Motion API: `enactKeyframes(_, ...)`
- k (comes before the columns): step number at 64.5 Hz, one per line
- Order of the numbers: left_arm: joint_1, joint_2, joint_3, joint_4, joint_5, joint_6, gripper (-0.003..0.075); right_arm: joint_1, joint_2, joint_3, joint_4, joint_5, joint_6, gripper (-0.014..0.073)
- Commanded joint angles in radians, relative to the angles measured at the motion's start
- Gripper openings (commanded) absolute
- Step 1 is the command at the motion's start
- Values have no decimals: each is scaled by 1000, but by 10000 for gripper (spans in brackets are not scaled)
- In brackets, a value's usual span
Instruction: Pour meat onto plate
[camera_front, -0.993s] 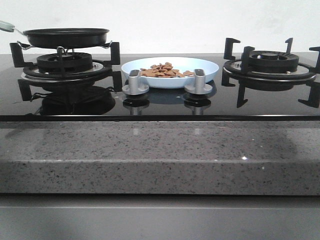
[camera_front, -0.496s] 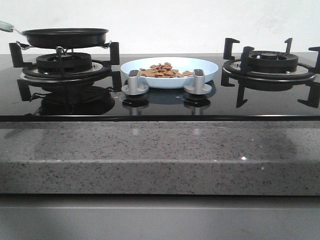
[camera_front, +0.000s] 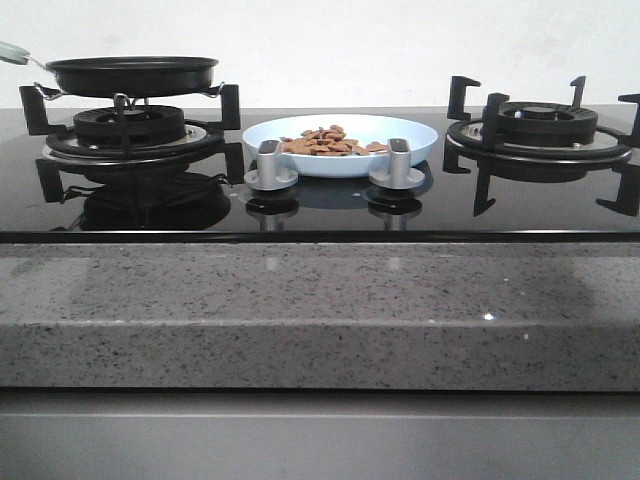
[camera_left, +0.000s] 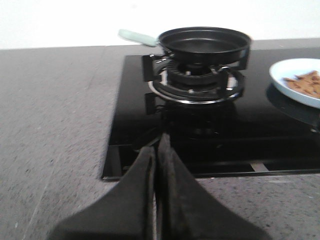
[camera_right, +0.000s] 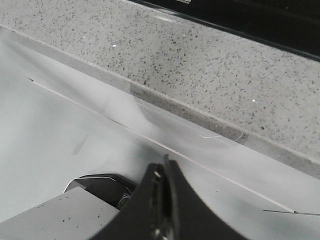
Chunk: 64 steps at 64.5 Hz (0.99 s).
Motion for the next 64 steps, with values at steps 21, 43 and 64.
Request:
enactKeyframes(21, 11, -178, 270, 56, -465, -120, -20, -2, 4, -21, 23, -49, -5, -69)
enactKeyframes(43, 11, -178, 299, 60, -535, -120, -20, -2, 3, -21, 23, -46, -5, -69)
enactKeyframes(64, -24, -178, 299, 60, -535, -120, -20, -2, 3, -21, 23, -46, -5, -69)
